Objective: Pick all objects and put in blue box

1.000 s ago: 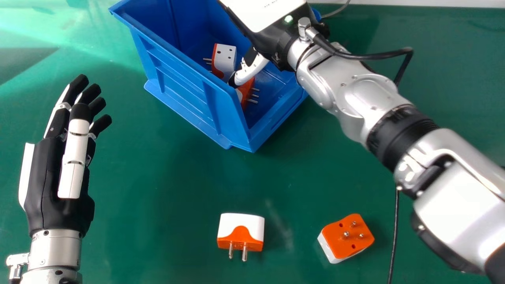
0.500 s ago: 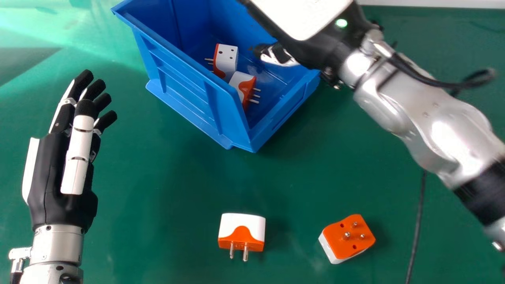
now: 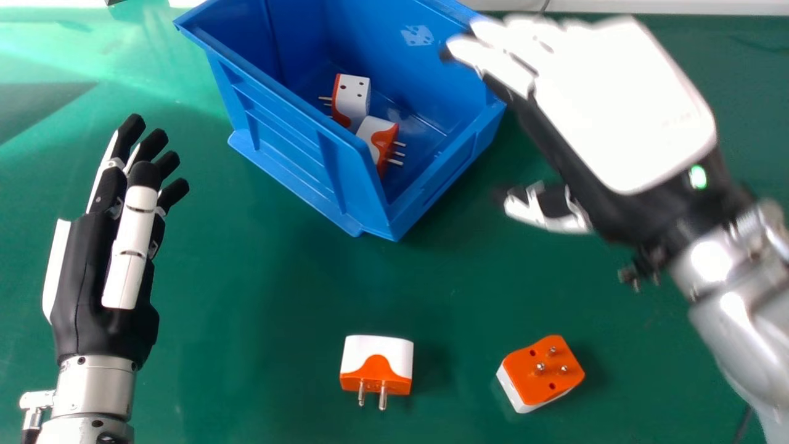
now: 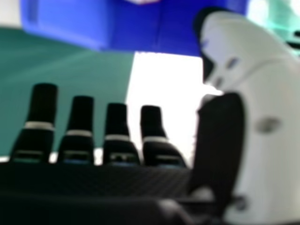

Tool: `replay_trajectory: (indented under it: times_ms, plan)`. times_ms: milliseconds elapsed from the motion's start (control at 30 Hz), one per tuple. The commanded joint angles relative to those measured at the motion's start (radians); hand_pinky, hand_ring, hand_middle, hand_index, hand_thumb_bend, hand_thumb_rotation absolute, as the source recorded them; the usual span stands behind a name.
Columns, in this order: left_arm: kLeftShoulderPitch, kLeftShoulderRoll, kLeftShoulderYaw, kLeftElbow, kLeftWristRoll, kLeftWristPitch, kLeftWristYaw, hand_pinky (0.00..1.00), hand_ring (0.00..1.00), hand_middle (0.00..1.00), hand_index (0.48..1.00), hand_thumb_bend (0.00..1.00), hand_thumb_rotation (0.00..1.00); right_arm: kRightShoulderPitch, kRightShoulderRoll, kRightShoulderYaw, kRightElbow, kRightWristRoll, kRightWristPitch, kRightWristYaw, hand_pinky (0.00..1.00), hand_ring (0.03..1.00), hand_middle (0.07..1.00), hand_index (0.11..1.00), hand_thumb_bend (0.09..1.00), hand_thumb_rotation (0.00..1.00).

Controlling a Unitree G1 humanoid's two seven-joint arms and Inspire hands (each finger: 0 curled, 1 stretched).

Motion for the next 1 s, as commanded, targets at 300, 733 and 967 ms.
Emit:
replay_trajectory:
  times_ms: [300,733,967]
  plan:
    - [0.037,-0.014,-0.002,-0.035,-0.002,-0.017,0.006,0.87,0.92,0.94,0.933,0.45,0.76,0.322,0.130,-0.044,-0.111,-0.064,-0.021,-0.096,0.71,0.843,0.886,0.870,0.442,0.11]
    - [0.077,-0.019,-0.005,-0.059,0.003,-0.016,0.015,0.84,0.89,0.91,0.902,0.45,0.74,0.459,0.259,-0.021,-0.048,-0.051,-0.042,-0.179,0.73,0.850,0.892,0.886,0.648,0.38]
    - [0.082,-0.019,-0.003,-0.058,-0.003,-0.015,0.015,0.84,0.89,0.91,0.902,0.47,0.73,0.500,0.304,0.000,-0.001,-0.050,-0.055,-0.261,0.70,0.832,0.872,0.870,0.729,0.43]
